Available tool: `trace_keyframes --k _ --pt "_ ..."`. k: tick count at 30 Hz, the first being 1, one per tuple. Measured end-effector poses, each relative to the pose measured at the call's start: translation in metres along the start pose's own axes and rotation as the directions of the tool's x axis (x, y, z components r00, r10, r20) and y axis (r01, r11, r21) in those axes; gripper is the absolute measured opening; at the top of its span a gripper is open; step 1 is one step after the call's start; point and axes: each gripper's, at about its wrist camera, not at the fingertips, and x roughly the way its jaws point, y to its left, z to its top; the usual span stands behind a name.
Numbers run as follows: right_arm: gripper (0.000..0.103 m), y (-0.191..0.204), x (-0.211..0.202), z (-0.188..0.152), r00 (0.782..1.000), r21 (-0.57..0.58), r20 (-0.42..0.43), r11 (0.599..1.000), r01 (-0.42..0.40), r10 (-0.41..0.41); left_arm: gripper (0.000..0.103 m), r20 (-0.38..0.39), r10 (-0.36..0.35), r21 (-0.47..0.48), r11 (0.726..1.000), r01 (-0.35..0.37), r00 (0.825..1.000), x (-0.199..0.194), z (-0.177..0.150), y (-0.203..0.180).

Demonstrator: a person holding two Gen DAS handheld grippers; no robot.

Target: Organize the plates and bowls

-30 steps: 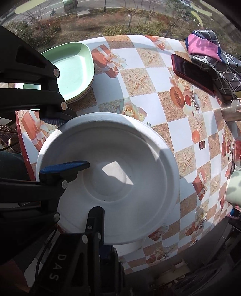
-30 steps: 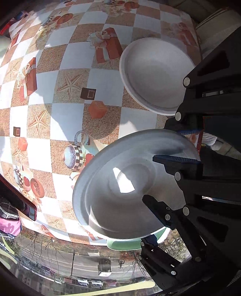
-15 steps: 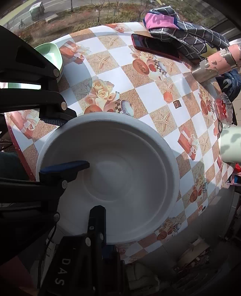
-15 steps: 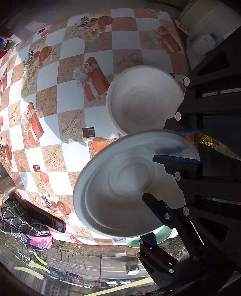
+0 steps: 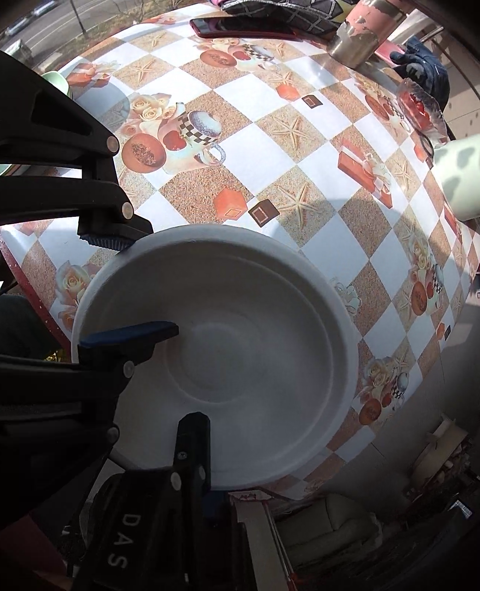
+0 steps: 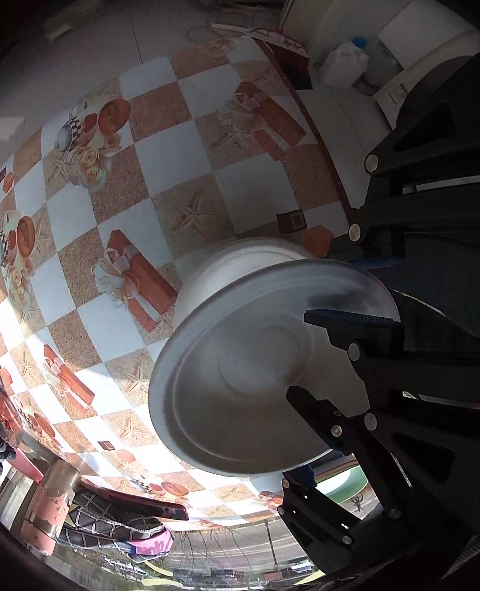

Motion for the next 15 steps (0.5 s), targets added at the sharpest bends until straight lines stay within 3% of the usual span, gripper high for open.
trace_keyframes --k 4,8,10,11,12,15 --pt "0.022 -0.013 0.007 0.003 1.000 0.023 -0.004 1.000 -0.016 0.016 0.042 -0.014 0.004 -0.008 1.000 -0.005 1.000 0.006 0.006 -0.001" --pt "0.023 -0.018 0.013 0.009 0.999 0.033 -0.009 0.999 -0.032 0.032 0.056 -0.016 0.015 -0.050 0.999 -0.016 1.000 0.001 0.004 0.010" --pt "0.053 -0.024 0.015 0.010 0.999 0.038 -0.014 0.999 -0.029 0.030 0.057 -0.012 0.010 -0.090 0.996 -0.011 1.000 -0.007 0.002 0.021" --pt "0.086 -0.026 0.013 0.010 0.999 0.044 0.003 0.998 -0.032 0.032 0.058 -0.006 0.003 -0.115 0.993 -0.004 1.000 -0.013 0.002 0.028" --pt "0.094 -0.029 0.010 0.010 0.999 0.049 0.023 0.998 -0.035 0.034 0.058 0.001 -0.006 -0.145 0.989 0.006 1.000 -0.021 0.002 0.035" --pt "0.094 -0.039 0.003 0.012 0.999 0.069 0.042 0.997 -0.018 0.015 0.059 -0.015 -0.035 -0.254 0.967 0.030 0.999 -0.054 0.009 0.058"
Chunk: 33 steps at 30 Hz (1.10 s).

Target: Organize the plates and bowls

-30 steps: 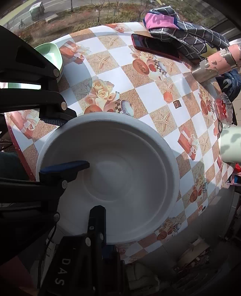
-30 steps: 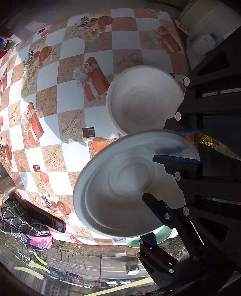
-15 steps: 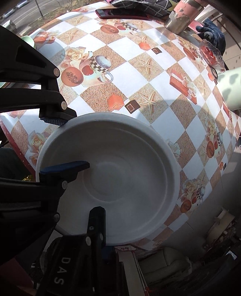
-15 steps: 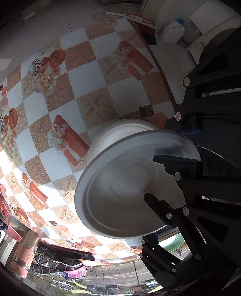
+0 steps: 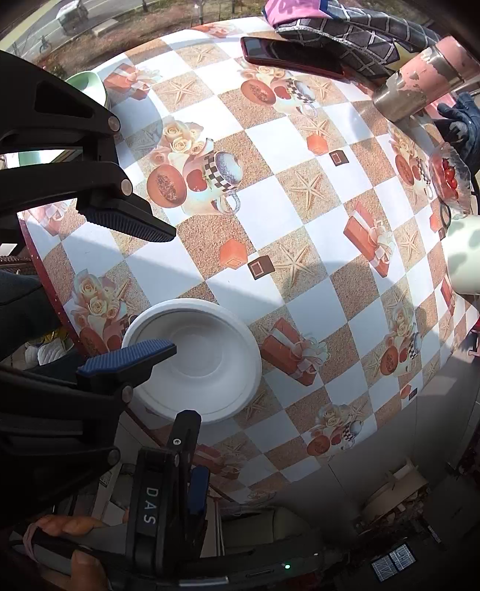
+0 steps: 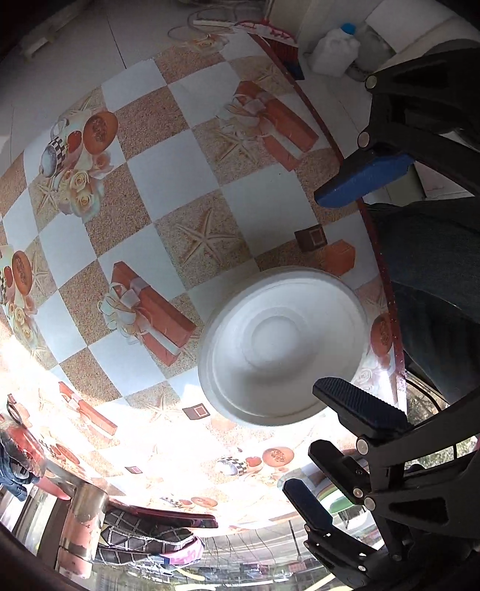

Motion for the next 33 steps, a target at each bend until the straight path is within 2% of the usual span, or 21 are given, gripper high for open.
trace_keyframes --k 3,6,8,11,16,18,20,23,25,29,33 --pt "0.094 -0.010 -0.006 0.008 0.999 0.044 0.036 0.999 0.029 -0.030 0.059 0.019 -0.024 -0.076 0.997 0.025 1.000 -0.056 0.012 0.012" --pt "0.094 -0.023 -0.011 0.015 0.998 0.103 0.052 0.994 0.025 -0.031 0.059 0.135 -0.023 -0.058 0.998 0.031 0.991 -0.143 0.021 0.011" --pt "0.094 -0.026 -0.011 0.022 0.997 0.123 0.061 0.992 0.030 -0.038 0.062 0.223 -0.015 -0.043 0.999 0.025 0.975 -0.204 0.021 0.006" --pt "0.094 -0.024 -0.016 0.027 0.995 0.115 0.074 0.992 0.056 -0.065 0.072 0.365 -0.020 -0.023 0.999 0.030 0.931 -0.290 0.016 -0.004" --pt "0.094 -0.019 -0.018 0.032 0.990 0.086 0.083 0.990 0.110 -0.117 0.079 0.560 -0.011 0.014 1.000 0.004 0.828 -0.404 0.003 -0.026" --pt "0.094 -0.019 -0.018 0.031 0.989 0.086 0.080 0.990 0.114 -0.121 0.081 0.612 -0.051 0.029 0.999 0.042 0.790 -0.437 -0.003 -0.030" --pt "0.094 -0.019 -0.018 0.030 0.991 0.091 0.074 0.990 0.107 -0.113 0.083 0.645 -0.099 0.043 0.995 0.093 0.758 -0.462 -0.009 -0.034" --pt "0.094 -0.018 -0.018 0.031 0.990 0.087 0.077 0.990 0.107 -0.114 0.083 0.670 -0.141 0.069 0.989 0.129 0.728 -0.483 -0.010 -0.040" --pt "0.094 -0.018 -0.018 0.032 0.991 0.089 0.078 0.991 0.102 -0.109 0.083 0.681 -0.154 0.070 0.987 0.145 0.716 -0.491 -0.011 -0.043" --pt "0.094 -0.018 -0.017 0.032 0.992 0.098 0.079 0.991 0.093 -0.101 0.083 0.677 -0.219 0.099 0.973 0.208 0.703 -0.500 -0.011 -0.045" --pt "0.094 -0.021 -0.016 0.031 0.992 0.119 0.076 0.989 0.090 -0.099 0.083 0.707 -0.199 0.109 0.979 0.173 0.678 -0.512 -0.016 -0.049"
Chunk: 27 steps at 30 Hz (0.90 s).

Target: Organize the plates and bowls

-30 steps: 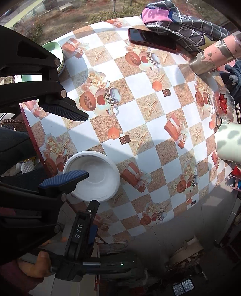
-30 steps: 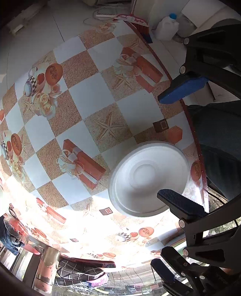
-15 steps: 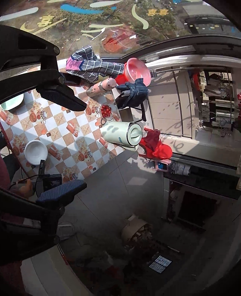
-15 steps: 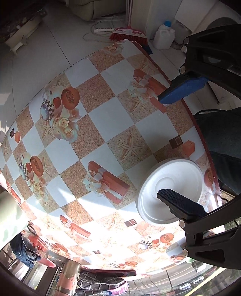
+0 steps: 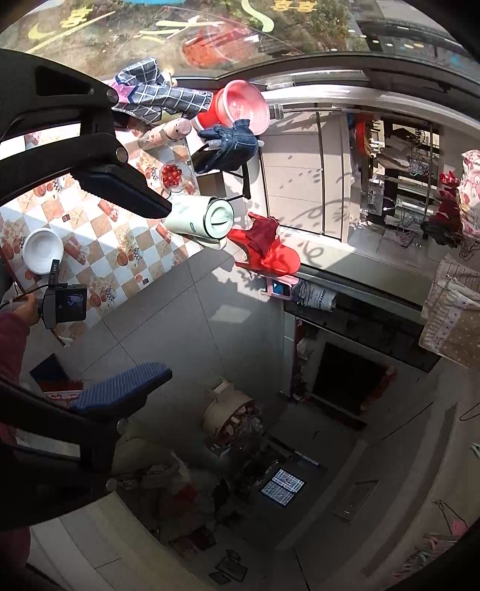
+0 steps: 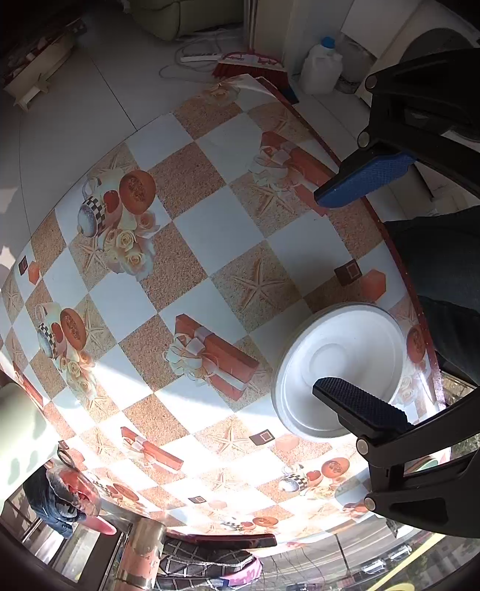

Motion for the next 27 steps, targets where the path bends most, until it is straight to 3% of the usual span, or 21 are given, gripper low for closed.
trace_keyframes --k 10,16,27 --pt "0.094 0.000 0.000 0.001 1.000 0.005 -0.004 1.000 -0.003 0.003 0.084 -0.002 0.092 0.023 0.995 -0.092 0.996 0.005 0.000 -0.006" --pt "0.094 0.003 0.001 -0.001 1.000 -0.003 -0.004 1.000 -0.011 0.011 0.084 -0.035 0.080 -0.009 0.997 -0.080 0.996 0.006 0.003 -0.004" --pt "0.094 -0.002 0.001 -0.002 1.000 0.012 -0.006 1.000 -0.015 0.015 0.085 0.031 0.140 0.008 0.990 -0.140 0.990 -0.011 0.007 -0.011"
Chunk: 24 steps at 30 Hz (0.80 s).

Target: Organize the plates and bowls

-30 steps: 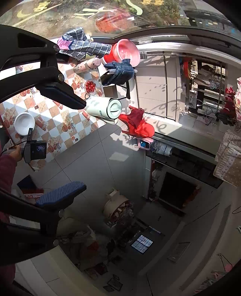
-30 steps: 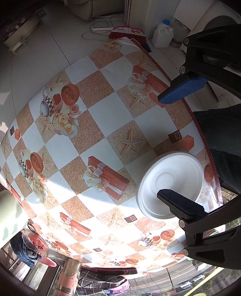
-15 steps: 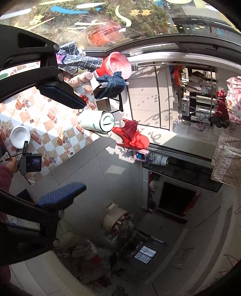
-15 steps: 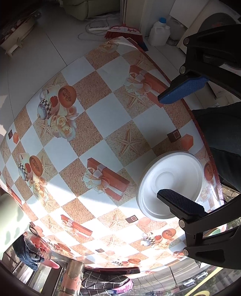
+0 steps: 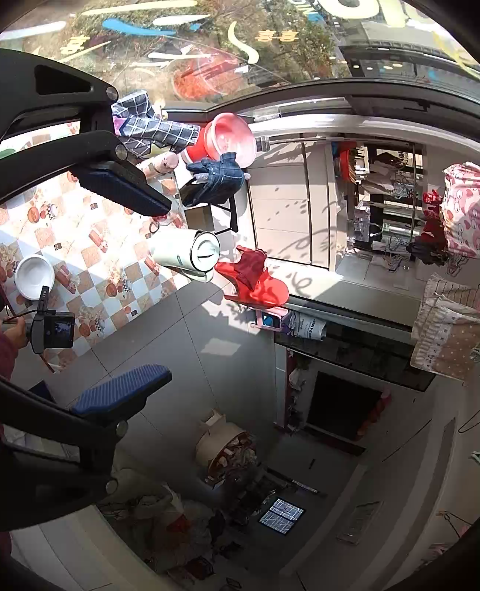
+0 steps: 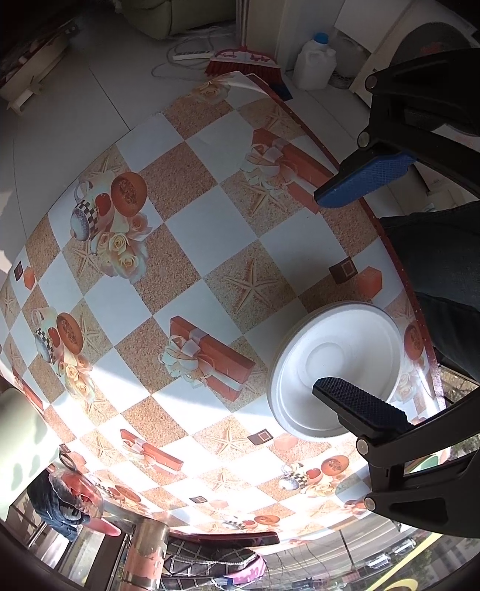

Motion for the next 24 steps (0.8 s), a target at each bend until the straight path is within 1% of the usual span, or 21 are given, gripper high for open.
trace_keyframes --k 5,7,8,9,10,12,14,16,17,19,21,24 --pt "0.094 0.002 0.001 -0.001 1.000 -0.005 -0.003 1.000 -0.006 0.006 0.086 -0.014 0.031 -0.024 0.999 -0.032 0.999 0.003 -0.001 0.010" --pt "0.094 0.003 0.002 -0.001 1.000 -0.008 -0.005 1.000 -0.005 0.005 0.087 -0.007 0.045 -0.021 0.999 -0.045 0.999 0.007 -0.007 0.016" --pt "0.094 0.004 0.002 -0.001 1.000 -0.010 -0.006 1.000 -0.006 0.006 0.092 -0.001 0.067 -0.015 0.998 -0.067 0.998 0.012 -0.010 0.020" --pt "0.094 0.004 0.002 -0.001 1.000 -0.012 -0.006 1.000 -0.007 0.006 0.098 -0.001 0.107 -0.012 0.994 -0.107 0.994 0.021 -0.016 0.026" --pt "0.094 0.004 0.002 -0.002 1.000 -0.013 -0.005 1.000 -0.007 0.007 0.100 -0.011 0.152 -0.015 0.988 -0.152 0.988 0.031 -0.022 0.033" --pt "0.094 0.004 0.003 -0.002 1.000 -0.010 -0.005 1.000 -0.011 0.011 0.100 -0.078 0.205 -0.029 0.978 -0.208 0.976 0.060 -0.035 0.051" --pt "0.094 0.002 0.003 -0.002 1.000 -0.001 -0.004 1.000 -0.017 0.017 0.100 -0.193 0.223 -0.065 0.969 -0.239 0.955 0.096 -0.053 0.074" --pt "0.094 0.001 0.003 -0.002 1.000 0.006 -0.003 1.000 -0.020 0.021 0.100 -0.283 0.219 -0.108 0.960 -0.258 0.934 0.125 -0.070 0.094" --pt "0.094 -0.001 0.003 -0.001 1.000 0.011 -0.003 1.000 -0.023 0.023 0.100 -0.324 0.223 -0.120 0.954 -0.274 0.919 0.139 -0.082 0.101" --pt "0.094 -0.003 0.003 -0.002 1.000 0.019 -0.001 0.999 -0.026 0.026 0.100 -0.373 0.235 -0.132 0.944 -0.302 0.898 0.158 -0.100 0.114" --pt "0.094 -0.007 0.002 -0.003 1.000 0.028 0.001 0.999 -0.024 0.024 0.100 -0.402 0.257 -0.126 0.935 -0.331 0.879 0.172 -0.114 0.121" --pt "0.094 -0.014 0.003 -0.005 1.000 0.046 -0.003 0.999 -0.023 0.023 0.100 -0.419 0.279 -0.098 0.932 -0.349 0.864 0.189 -0.130 0.124"
